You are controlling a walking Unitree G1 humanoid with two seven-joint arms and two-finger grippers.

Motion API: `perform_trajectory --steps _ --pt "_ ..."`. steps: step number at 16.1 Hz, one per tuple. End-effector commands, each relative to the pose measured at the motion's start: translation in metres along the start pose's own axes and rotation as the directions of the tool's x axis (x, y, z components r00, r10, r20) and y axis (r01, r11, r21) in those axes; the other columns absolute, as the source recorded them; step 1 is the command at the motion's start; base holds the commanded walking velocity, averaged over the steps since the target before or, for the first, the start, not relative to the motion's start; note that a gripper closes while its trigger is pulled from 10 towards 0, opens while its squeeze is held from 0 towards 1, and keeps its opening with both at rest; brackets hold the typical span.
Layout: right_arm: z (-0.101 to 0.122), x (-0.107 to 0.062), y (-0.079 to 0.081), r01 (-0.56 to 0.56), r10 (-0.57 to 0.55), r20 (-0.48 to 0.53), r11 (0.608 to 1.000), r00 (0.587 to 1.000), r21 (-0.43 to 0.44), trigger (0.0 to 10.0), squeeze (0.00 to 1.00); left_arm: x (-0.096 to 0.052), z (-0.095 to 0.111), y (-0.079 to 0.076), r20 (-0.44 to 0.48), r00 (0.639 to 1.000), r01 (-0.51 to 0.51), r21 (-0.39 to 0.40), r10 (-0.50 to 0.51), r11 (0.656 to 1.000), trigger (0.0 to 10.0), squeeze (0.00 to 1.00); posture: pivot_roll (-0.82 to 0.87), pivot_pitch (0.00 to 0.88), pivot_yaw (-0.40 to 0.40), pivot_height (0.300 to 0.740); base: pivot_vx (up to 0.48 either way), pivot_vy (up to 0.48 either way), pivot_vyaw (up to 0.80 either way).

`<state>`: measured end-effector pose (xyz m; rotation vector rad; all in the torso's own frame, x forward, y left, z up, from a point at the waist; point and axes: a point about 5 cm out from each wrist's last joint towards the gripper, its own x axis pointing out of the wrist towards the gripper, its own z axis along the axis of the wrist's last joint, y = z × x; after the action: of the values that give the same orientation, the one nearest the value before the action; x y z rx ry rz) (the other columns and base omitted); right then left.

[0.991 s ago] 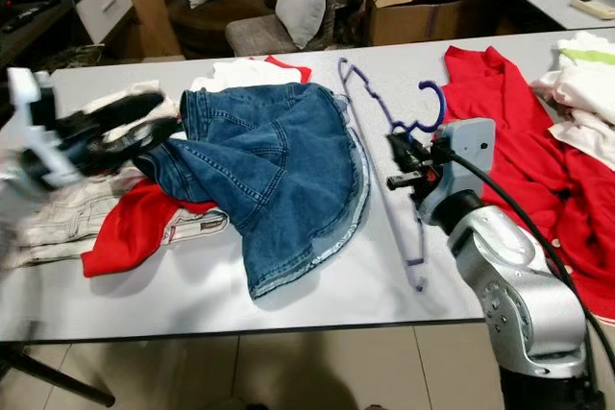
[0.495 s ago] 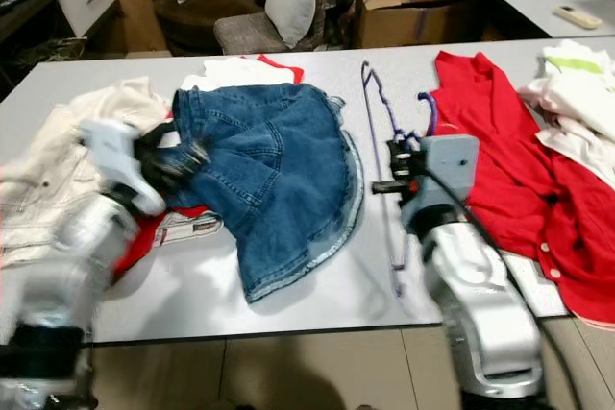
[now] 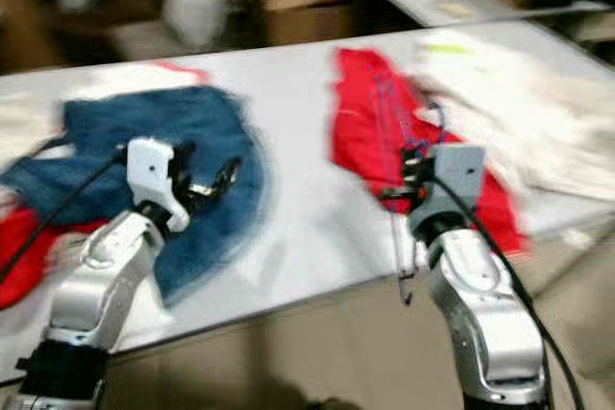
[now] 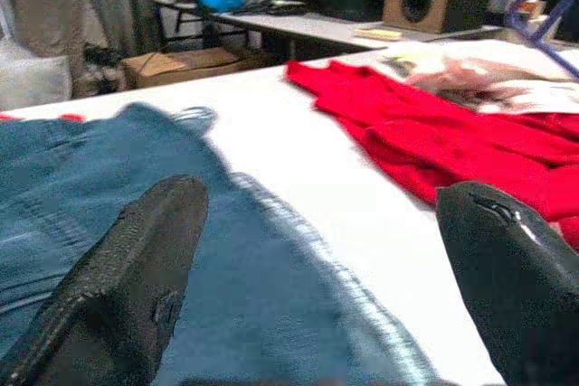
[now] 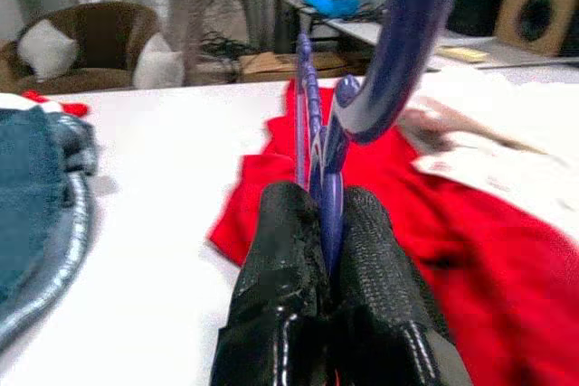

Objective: Hang hanger

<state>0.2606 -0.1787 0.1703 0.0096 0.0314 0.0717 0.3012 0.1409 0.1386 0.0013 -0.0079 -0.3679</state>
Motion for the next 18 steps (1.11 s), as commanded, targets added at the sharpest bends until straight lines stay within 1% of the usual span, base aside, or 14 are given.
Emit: perform_trajectory --steps 1,4,5,6,7,8,9,10,11,12,14,16,18 --pt "0.0 0.0 -0.004 0.013 -0.013 0.006 1.0 1.0 0.0 10.0 0.0 -0.001 0.001 0.0 0.003 1.0 -0.013 0.019 0.013 1.0 10.0 0.71 -0.1 0.0 0.033 0.74 0.0 -0.259 -0.64" --pt "0.0 0.001 -0.002 0.015 -0.015 0.0 1.0 1.0 0.009 10.0 0.0 0.001 0.005 0.004 0.012 1.0 -0.029 0.029 0.028 0.999 10.0 0.71 -0.09 0.0 0.041 0.74 0.0 0.0 -0.65" --pt "-0.005 0.0 -0.003 0.025 -0.024 -0.023 0.999 0.999 0.024 10.0 0.0 0.0 0.004 0.005 0.014 0.999 -0.033 0.022 0.033 0.999 10.0 0.67 -0.1 0.0 0.041 0.74 0.0 0.0 0.0" --pt "-0.012 -0.004 -0.002 0.023 -0.023 -0.053 1.0 0.998 0.012 10.0 0.0 -0.003 0.0 0.007 -0.012 0.999 -0.044 0.014 0.044 0.999 10.0 0.58 -0.11 0.0 0.048 0.74 0.0 0.0 0.0" --pt "-0.017 -0.009 -0.001 0.006 -0.007 -0.079 1.0 0.997 -0.016 10.0 0.0 -0.005 -0.002 0.008 -0.013 0.999 -0.039 0.021 0.039 0.999 10.0 0.51 -0.12 0.0 0.053 0.74 0.0 0.0 0.0" --pt "-0.023 -0.017 -0.004 0.0 -0.004 -0.11 0.999 0.994 -0.042 10.0 0.0 -0.007 -0.008 0.008 -0.027 0.999 -0.019 0.04 0.02 0.999 10.0 0.51 -0.12 0.0 0.045 0.74 0.0 0.0 0.0" --pt "-0.024 -0.019 -0.006 0.005 -0.01 -0.116 0.999 0.993 -0.045 10.0 0.0 -0.009 -0.008 0.007 -0.027 1.0 -0.009 0.046 0.011 0.999 10.0 0.51 -0.11 0.0 0.042 0.74 0.0 0.0 0.0" --pt "-0.028 -0.019 -0.01 0.019 -0.022 -0.124 1.0 0.992 -0.022 10.0 0.0 -0.011 -0.011 0.005 -0.022 1.0 -0.019 0.017 0.02 1.0 10.0 0.52 -0.11 0.0 0.036 0.74 0.0 0.0 0.0" --pt "-0.03 -0.019 -0.012 0.029 -0.031 -0.126 0.999 0.992 -0.019 10.0 0.0 -0.012 -0.012 0.004 -0.024 0.999 -0.022 0.014 0.022 1.0 10.0 0.53 -0.11 0.0 0.036 0.74 0.0 0.0 -0.43" --pt "-0.032 -0.021 -0.016 0.039 -0.039 -0.127 0.999 0.991 -0.007 10.0 0.0 -0.017 -0.016 -0.002 -0.03 1.0 0.001 -0.001 -0.001 1.0 10.0 0.52 -0.1 0.0 0.032 0.74 0.0 0.0 -0.8" --pt "-0.033 -0.022 -0.019 0.041 -0.042 -0.127 0.999 0.991 -0.008 10.0 0.0 -0.018 -0.02 -0.006 -0.049 0.999 0.019 0.018 -0.018 1.0 10.0 0.53 -0.1 0.0 0.03 0.74 0.0 0.0 -0.8" --pt "-0.034 -0.02 -0.021 0.041 -0.043 -0.128 0.999 0.991 -0.014 10.0 0.0 -0.019 -0.023 -0.008 -0.065 0.997 0.034 0.045 -0.031 0.998 10.0 0.52 -0.09 0.0 0.029 0.74 0.246 0.0 -0.7" --pt "-0.03 -0.018 -0.021 0.038 -0.04 -0.109 0.999 0.993 -0.014 10.0 0.0 -0.016 -0.021 -0.006 -0.06 0.998 0.02 0.044 -0.017 0.999 10.0 0.52 -0.09 0.0 0.031 0.74 0.261 0.0 0.0"
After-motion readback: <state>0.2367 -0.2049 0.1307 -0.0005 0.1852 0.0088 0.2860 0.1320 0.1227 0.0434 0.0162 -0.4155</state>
